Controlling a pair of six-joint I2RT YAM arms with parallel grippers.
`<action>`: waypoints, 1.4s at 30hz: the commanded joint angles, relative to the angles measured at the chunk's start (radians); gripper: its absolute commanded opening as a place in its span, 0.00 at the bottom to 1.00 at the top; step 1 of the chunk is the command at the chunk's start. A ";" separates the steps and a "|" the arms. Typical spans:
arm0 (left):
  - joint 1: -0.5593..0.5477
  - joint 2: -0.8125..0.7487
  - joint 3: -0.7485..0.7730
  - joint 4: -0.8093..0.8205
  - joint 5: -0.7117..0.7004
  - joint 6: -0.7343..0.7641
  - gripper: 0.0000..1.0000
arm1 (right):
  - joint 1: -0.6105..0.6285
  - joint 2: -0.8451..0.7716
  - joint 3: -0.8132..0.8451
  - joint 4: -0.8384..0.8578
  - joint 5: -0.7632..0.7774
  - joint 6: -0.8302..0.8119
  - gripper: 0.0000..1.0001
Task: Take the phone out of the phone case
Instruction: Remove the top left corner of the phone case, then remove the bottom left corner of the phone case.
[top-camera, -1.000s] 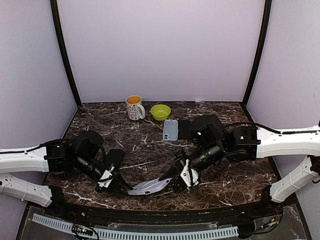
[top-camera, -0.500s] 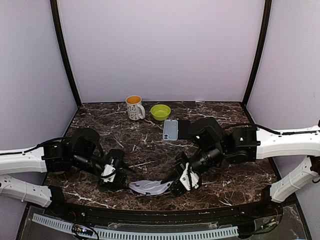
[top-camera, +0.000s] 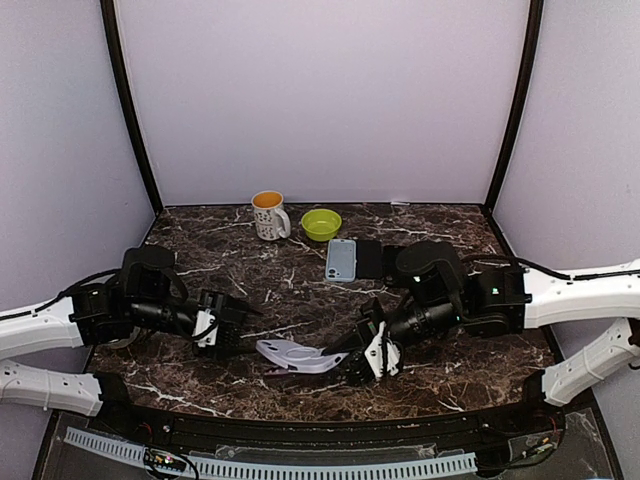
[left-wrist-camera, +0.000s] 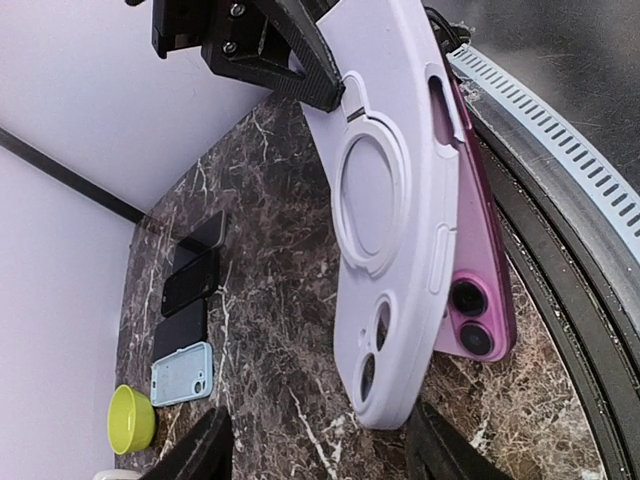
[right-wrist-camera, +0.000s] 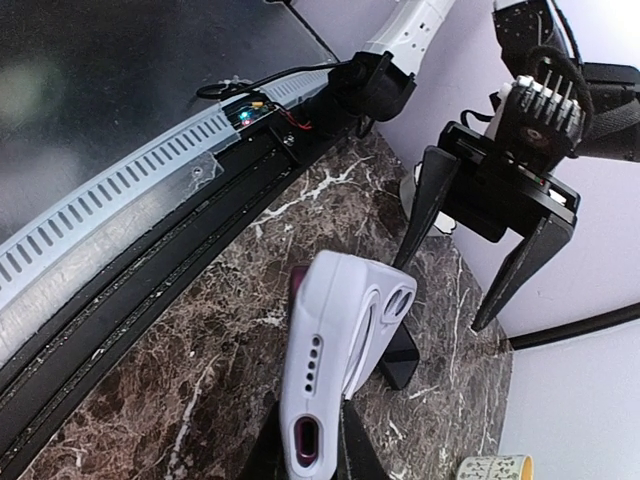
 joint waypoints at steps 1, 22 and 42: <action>0.034 -0.059 0.018 0.109 0.046 0.005 0.61 | -0.024 -0.025 -0.030 0.044 -0.013 0.044 0.00; 0.151 -0.034 0.031 0.260 0.001 -0.215 0.65 | -0.113 -0.168 -0.162 0.326 0.091 0.120 0.00; 0.169 -0.058 0.023 0.444 0.007 -0.511 0.65 | -0.145 -0.212 -0.288 1.115 0.408 1.123 0.00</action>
